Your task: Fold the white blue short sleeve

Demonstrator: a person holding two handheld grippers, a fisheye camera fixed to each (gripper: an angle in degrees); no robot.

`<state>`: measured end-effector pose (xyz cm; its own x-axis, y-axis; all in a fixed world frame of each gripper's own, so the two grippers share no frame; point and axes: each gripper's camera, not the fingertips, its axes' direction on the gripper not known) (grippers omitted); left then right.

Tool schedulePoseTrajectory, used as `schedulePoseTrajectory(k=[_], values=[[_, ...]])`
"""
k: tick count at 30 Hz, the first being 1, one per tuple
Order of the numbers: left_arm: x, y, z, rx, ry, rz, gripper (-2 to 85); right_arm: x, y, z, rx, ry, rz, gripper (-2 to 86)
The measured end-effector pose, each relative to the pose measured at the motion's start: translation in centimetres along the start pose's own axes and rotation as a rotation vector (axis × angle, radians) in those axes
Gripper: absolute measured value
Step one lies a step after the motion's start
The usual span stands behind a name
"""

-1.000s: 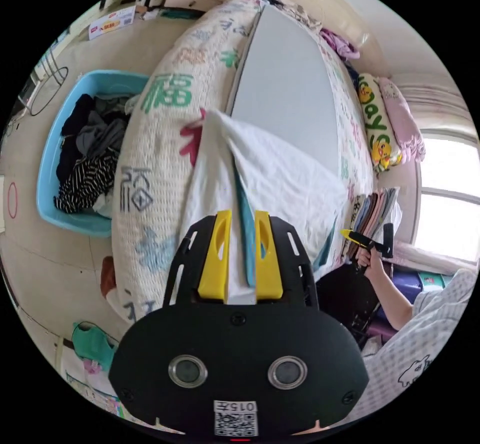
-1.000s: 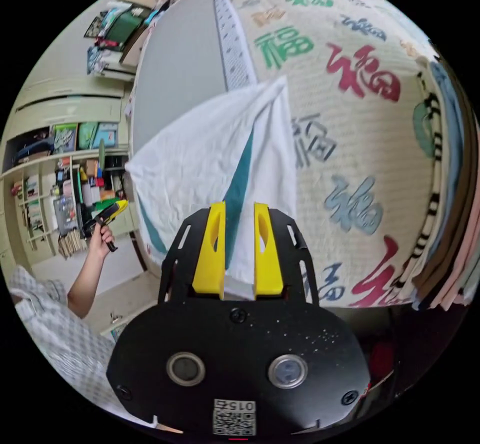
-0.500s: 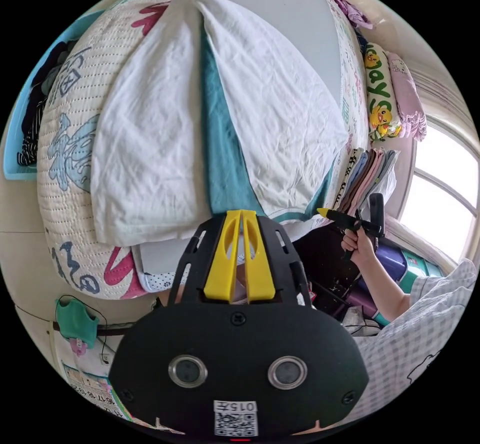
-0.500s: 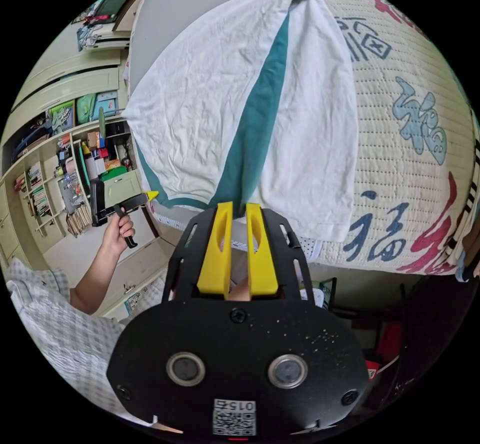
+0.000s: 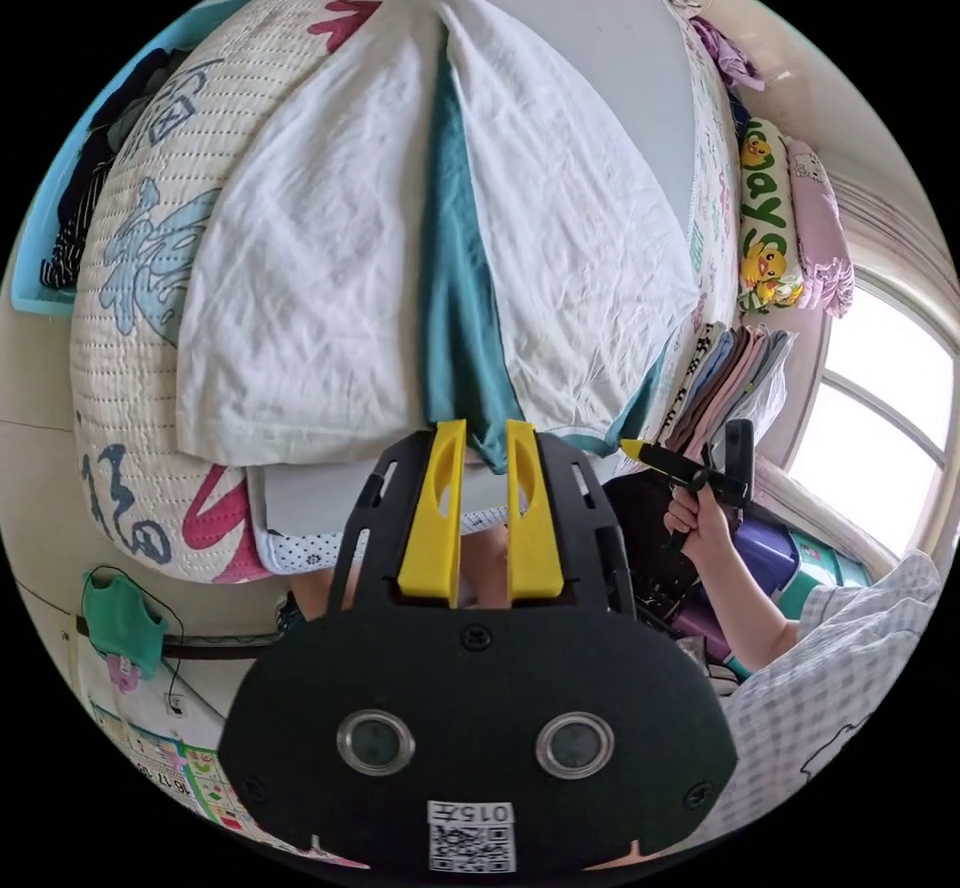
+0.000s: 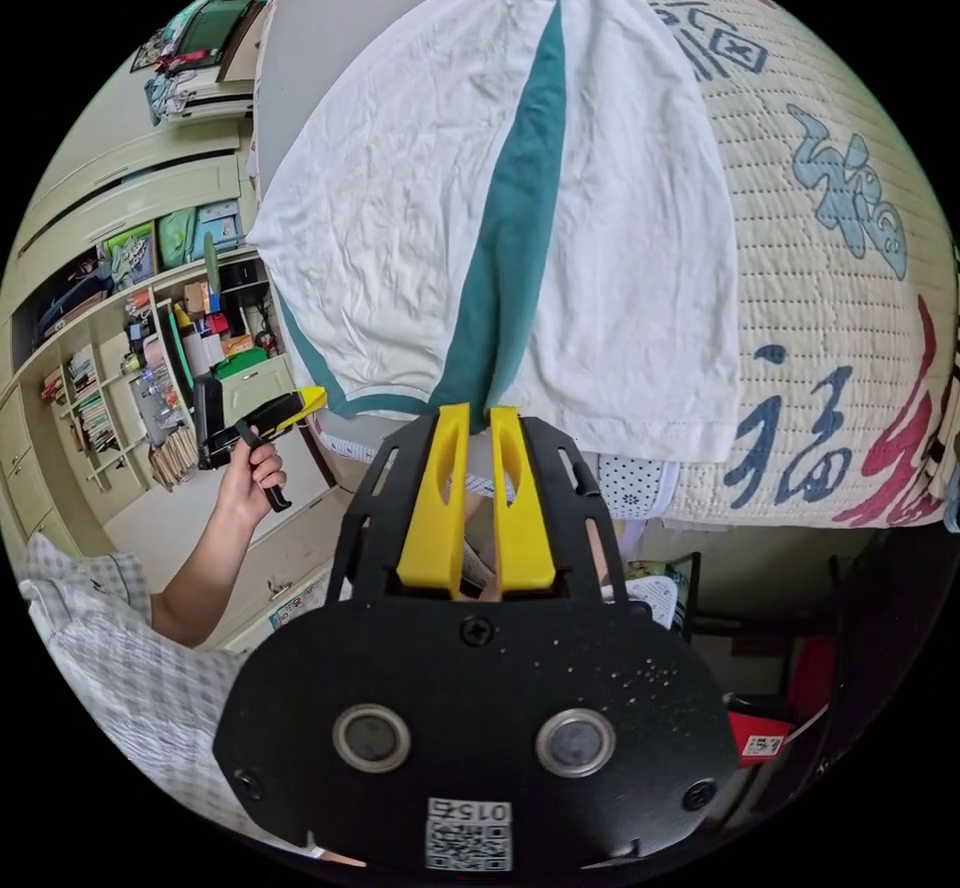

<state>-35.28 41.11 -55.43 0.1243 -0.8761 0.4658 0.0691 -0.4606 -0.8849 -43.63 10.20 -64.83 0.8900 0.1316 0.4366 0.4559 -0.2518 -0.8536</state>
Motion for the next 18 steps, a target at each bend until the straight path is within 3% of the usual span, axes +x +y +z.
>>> schedulePoseTrajectory(k=[4, 9, 18], values=[[0.9, 0.2, 1.1, 0.022, -0.009, -0.014, -0.2, -0.4, 0.9, -0.4, 0.002, 0.031, -0.014, 0.4], [1.9, 1.1, 1.5, 0.056, -0.038, -0.002, -0.8, 0.4, 2.6, -1.1, 0.003, -0.019, 0.002, -0.2], [3.9, 0.1, 6.3, 0.026, -0.186, 0.059, -0.5, 0.9, 5.3, 0.4, -0.024, 0.104, -0.035, 0.1]])
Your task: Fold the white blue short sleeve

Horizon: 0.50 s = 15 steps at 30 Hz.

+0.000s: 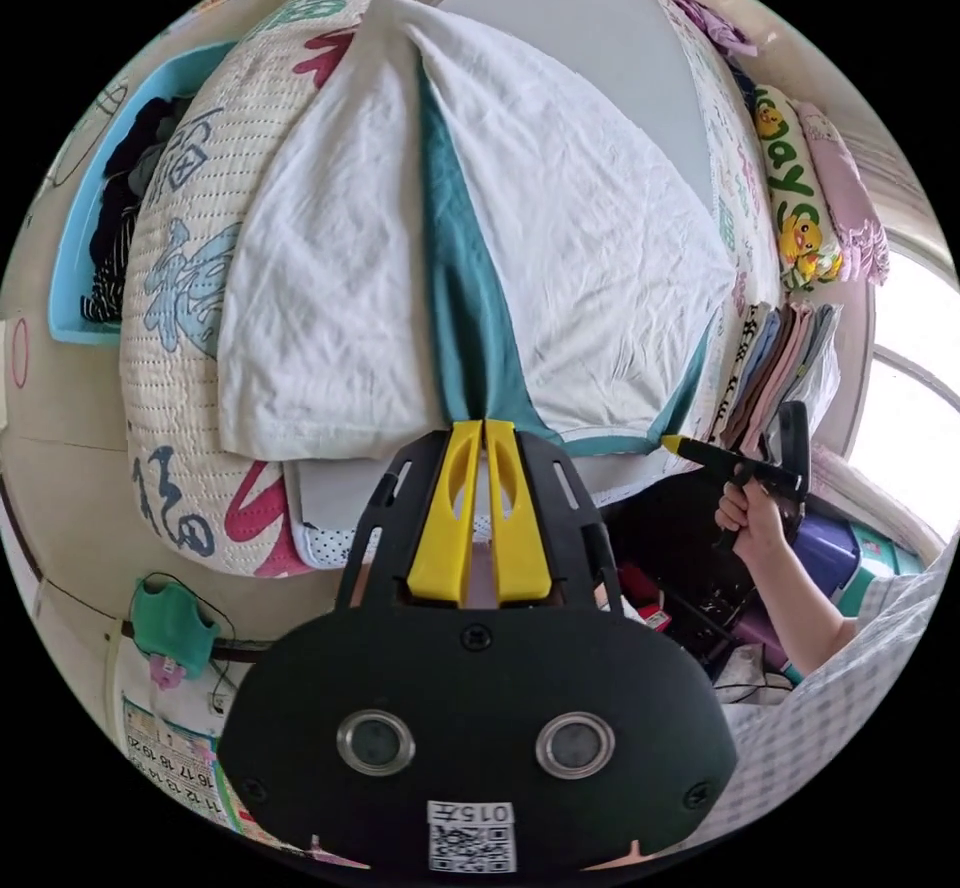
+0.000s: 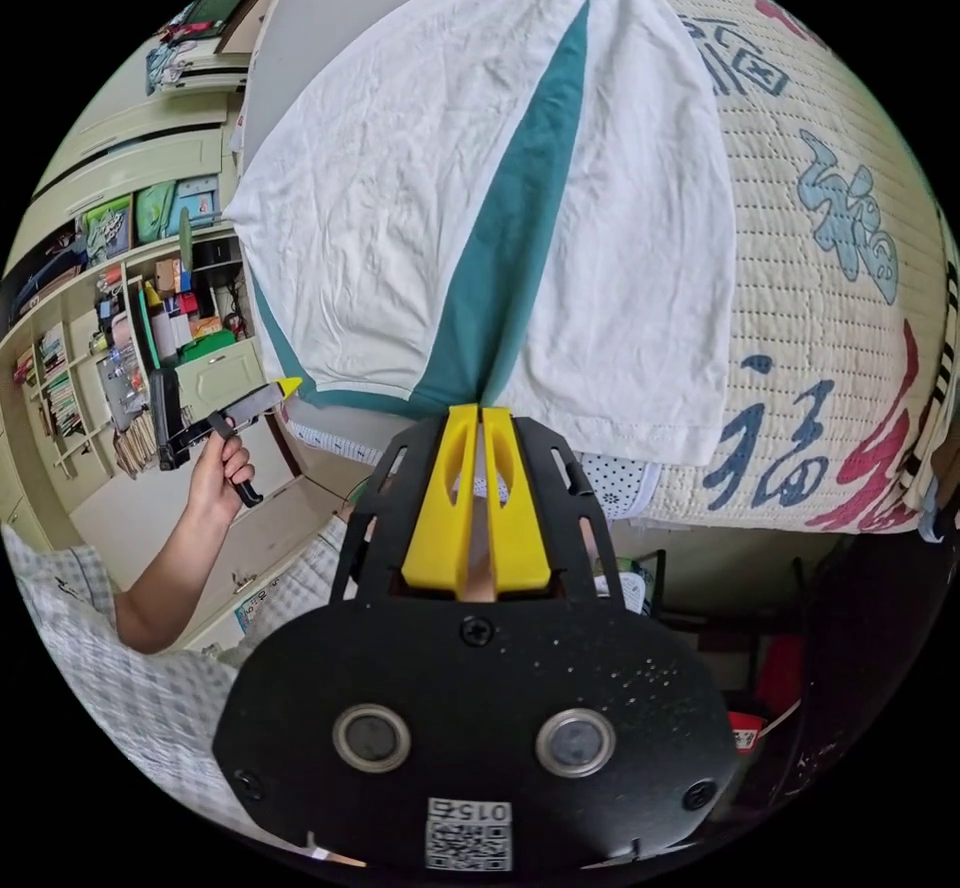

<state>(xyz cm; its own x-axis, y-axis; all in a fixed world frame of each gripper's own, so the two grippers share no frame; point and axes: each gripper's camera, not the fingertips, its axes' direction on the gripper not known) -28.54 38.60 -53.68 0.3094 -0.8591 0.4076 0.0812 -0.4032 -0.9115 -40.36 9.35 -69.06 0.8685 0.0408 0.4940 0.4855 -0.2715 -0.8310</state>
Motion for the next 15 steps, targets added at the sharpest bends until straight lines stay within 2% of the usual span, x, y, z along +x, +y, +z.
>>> schedulePoseTrajectory(k=[5, 10, 15], values=[[2.2, -0.8, 0.6, -0.068, -0.098, 0.047, -0.2, 1.6, 3.4, -0.8, -0.001, 0.030, 0.035, 1.7], [7.5, -2.8, -1.6, 0.007, -0.274, 0.217, 1.3, 7.4, 9.7, -4.7, 0.182, -0.006, 0.160, 5.3], [17.5, -8.7, 0.8, 0.034, -0.222, 0.482, 5.3, 13.0, 13.7, -5.2, 0.269, -0.091, 0.276, 8.5]])
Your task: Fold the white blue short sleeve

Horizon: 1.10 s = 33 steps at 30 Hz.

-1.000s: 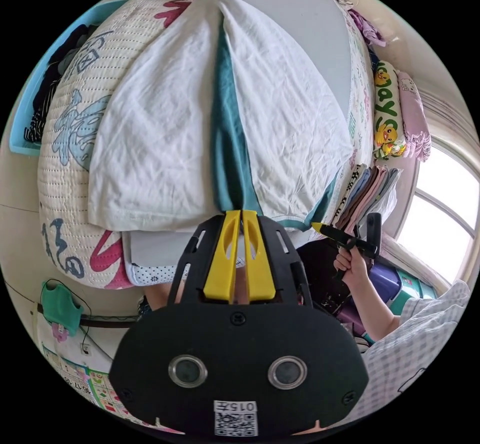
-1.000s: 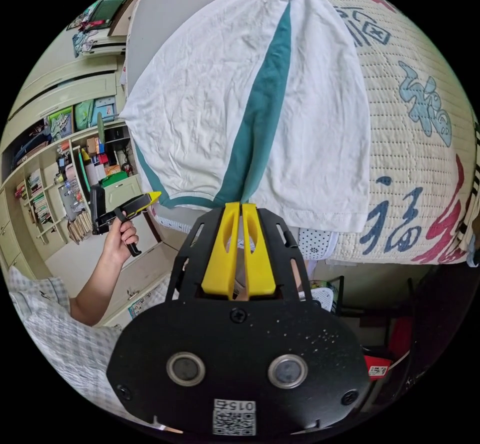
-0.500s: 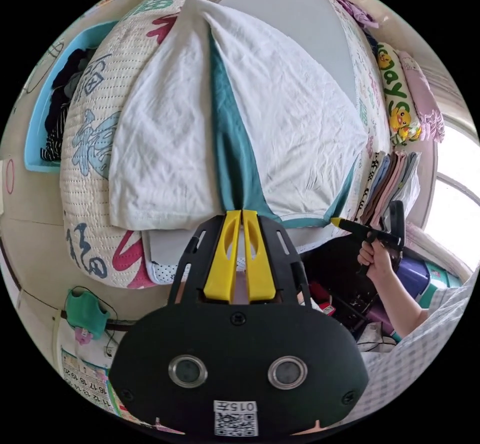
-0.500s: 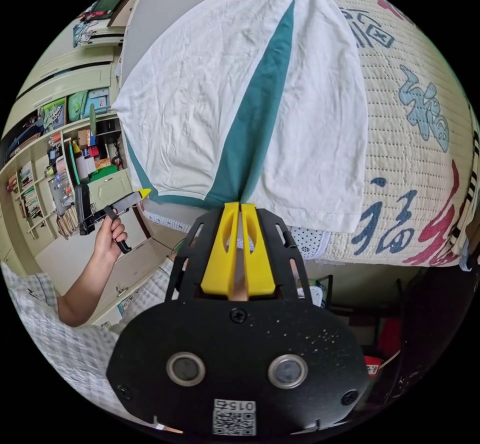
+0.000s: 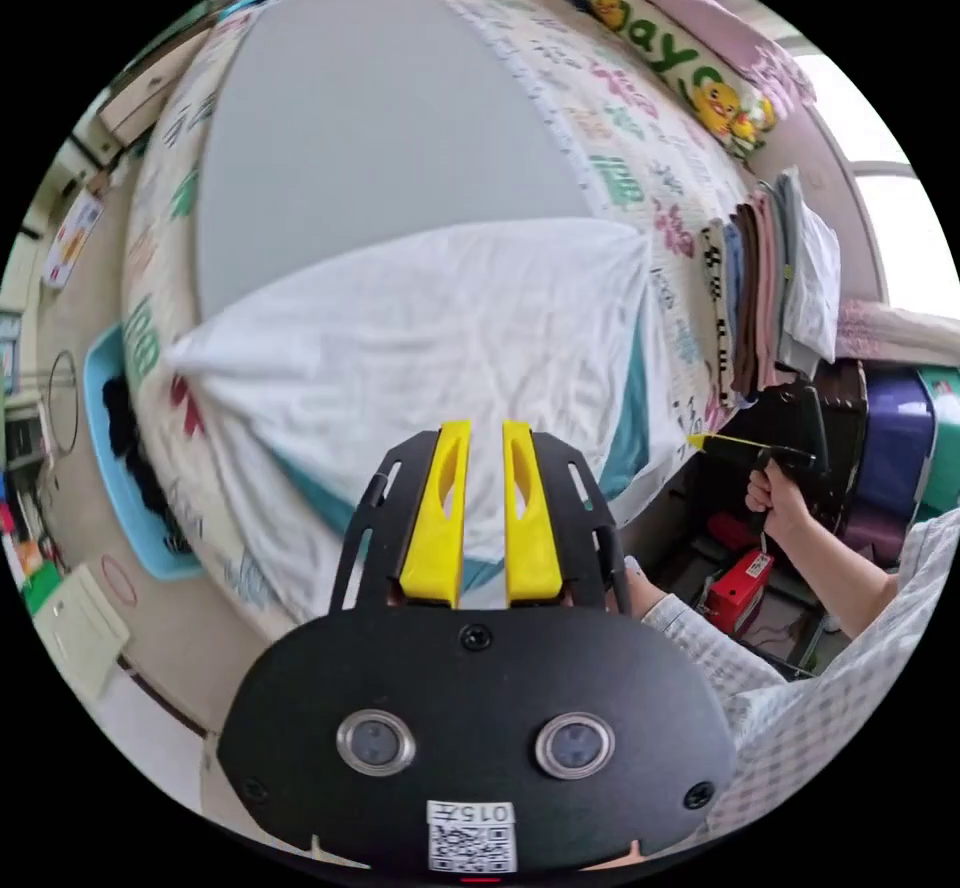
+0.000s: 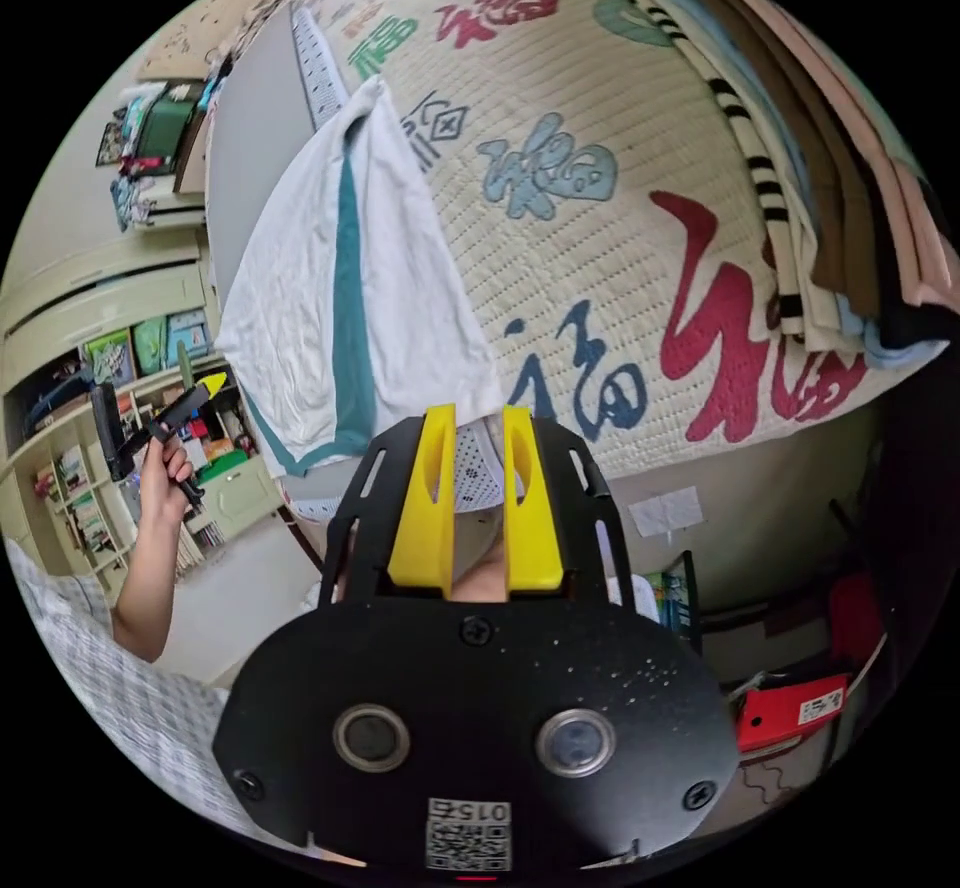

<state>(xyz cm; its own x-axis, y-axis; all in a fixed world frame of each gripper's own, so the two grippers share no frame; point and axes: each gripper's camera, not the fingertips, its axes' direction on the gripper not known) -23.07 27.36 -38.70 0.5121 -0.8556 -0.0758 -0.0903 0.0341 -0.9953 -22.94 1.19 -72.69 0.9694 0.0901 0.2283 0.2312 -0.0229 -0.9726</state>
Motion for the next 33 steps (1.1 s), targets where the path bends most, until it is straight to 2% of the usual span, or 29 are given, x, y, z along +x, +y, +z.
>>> schedulePoseTrajectory(k=[5, 11, 16, 22, 24, 29, 33], values=[[10.1, -10.9, 3.2, 0.049, 0.063, 0.269, 7.2, 4.4, 1.3, -0.3, 0.046, -0.129, 0.086, 9.5], [17.0, -19.9, 8.0, 0.018, 0.026, 0.358, 8.0, 7.0, 2.5, -0.2, 0.022, -0.184, 0.109, 7.9], [18.4, -23.0, 12.9, -0.128, -0.094, 0.383, 6.7, 8.3, 3.1, -1.4, -0.025, -0.220, 0.075, 3.0], [18.0, -23.2, 12.1, -0.092, -0.069, 0.407, 0.4, 9.1, 4.1, -6.3, 0.023, -0.227, 0.043, 0.3], [17.8, -23.4, 10.8, -0.053, -0.028, 0.404, 0.1, 9.5, 4.8, -9.7, 0.085, -0.237, 0.043, 0.1], [16.1, -23.7, 4.1, 0.152, 0.282, 0.393, -0.2, 9.7, 6.9, -20.4, 0.248, -0.150, -0.004, -0.1], [12.6, -21.5, -0.8, 0.279, 0.479, 0.378, -0.3, 5.6, 9.0, -27.7, 0.312, -0.130, -0.138, -0.1]])
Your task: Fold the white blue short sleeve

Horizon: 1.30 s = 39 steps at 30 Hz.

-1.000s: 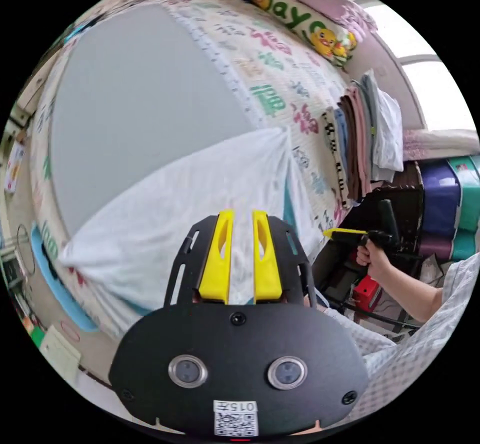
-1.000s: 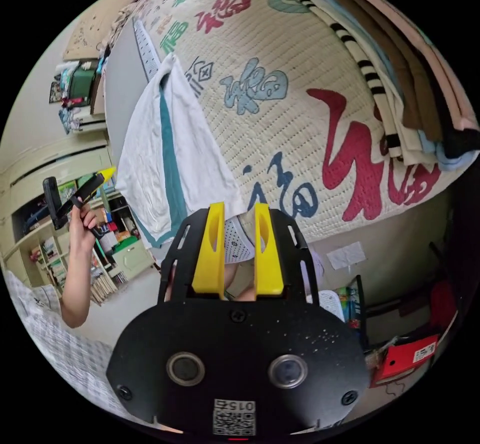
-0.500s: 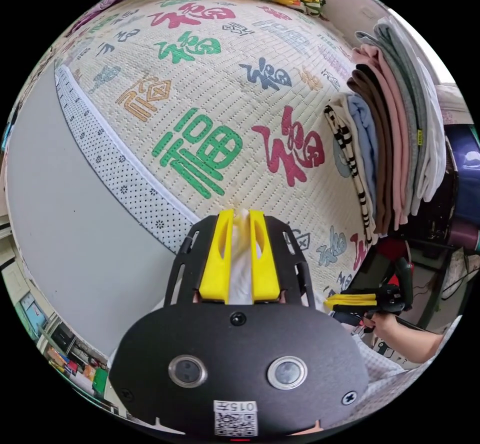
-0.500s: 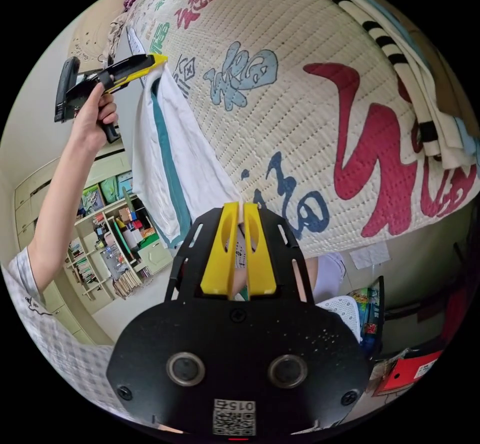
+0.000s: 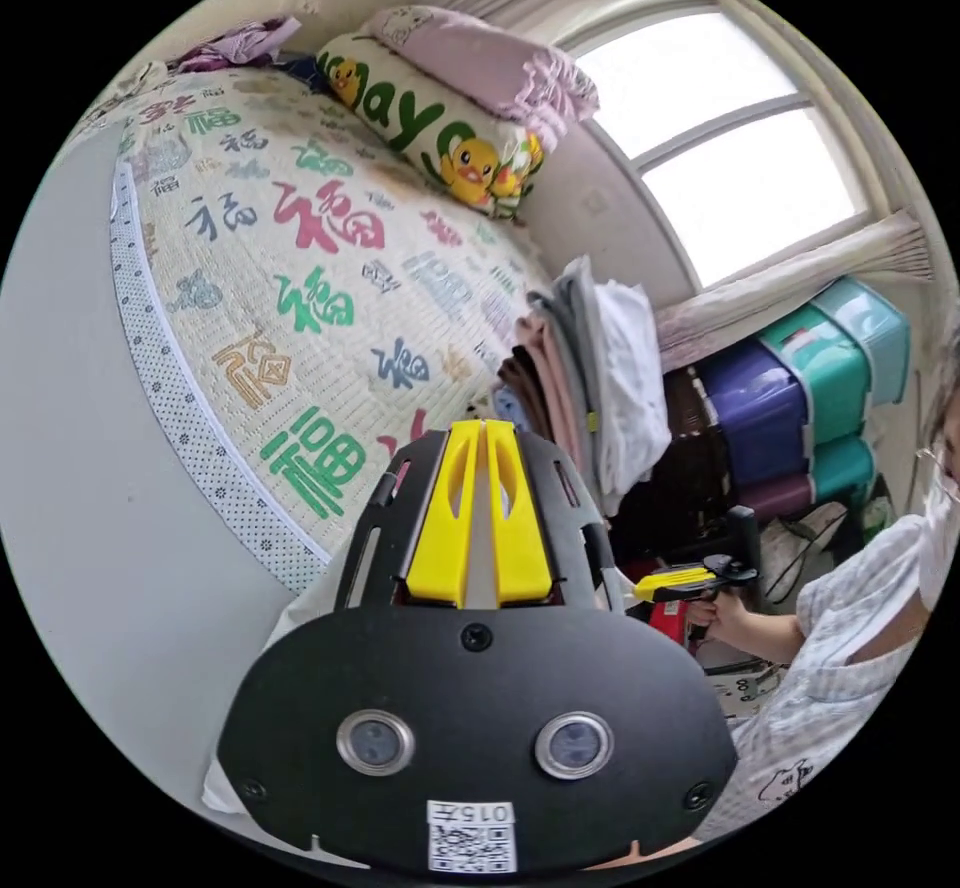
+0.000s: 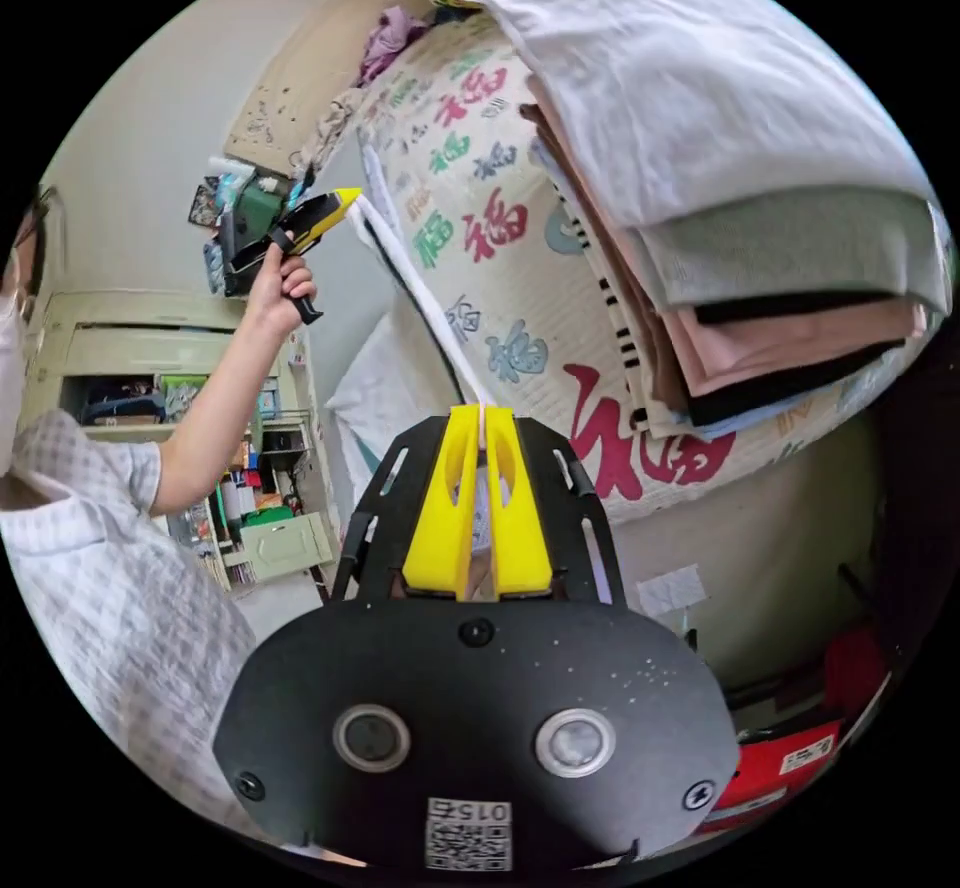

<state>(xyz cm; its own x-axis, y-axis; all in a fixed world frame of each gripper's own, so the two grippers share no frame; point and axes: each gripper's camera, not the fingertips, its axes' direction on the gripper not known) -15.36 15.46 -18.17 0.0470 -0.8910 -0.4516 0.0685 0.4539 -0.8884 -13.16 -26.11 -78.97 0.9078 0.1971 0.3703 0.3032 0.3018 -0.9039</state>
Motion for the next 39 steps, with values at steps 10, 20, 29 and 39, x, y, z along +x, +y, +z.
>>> schedulePoseTrajectory(k=[10, 20, 29, 39], values=[[-10.7, 18.5, -19.8, 0.197, -0.084, -0.335, -0.4, -21.0, 0.3, 11.0, -0.397, -0.260, -0.382, 0.0], [-20.3, 30.4, -26.7, 0.294, -0.077, -0.593, 0.4, -34.3, -0.6, 21.1, -0.637, -0.104, -0.555, 0.0], [-19.6, 31.7, -28.1, 0.253, -0.112, -0.645, 4.0, -41.5, -3.3, 21.3, -0.725, 0.074, -0.602, 0.1], [-17.3, 29.7, -30.1, 0.100, -0.413, -0.544, -0.4, -47.9, -6.6, 20.3, -0.755, 0.127, -0.578, 1.1]])
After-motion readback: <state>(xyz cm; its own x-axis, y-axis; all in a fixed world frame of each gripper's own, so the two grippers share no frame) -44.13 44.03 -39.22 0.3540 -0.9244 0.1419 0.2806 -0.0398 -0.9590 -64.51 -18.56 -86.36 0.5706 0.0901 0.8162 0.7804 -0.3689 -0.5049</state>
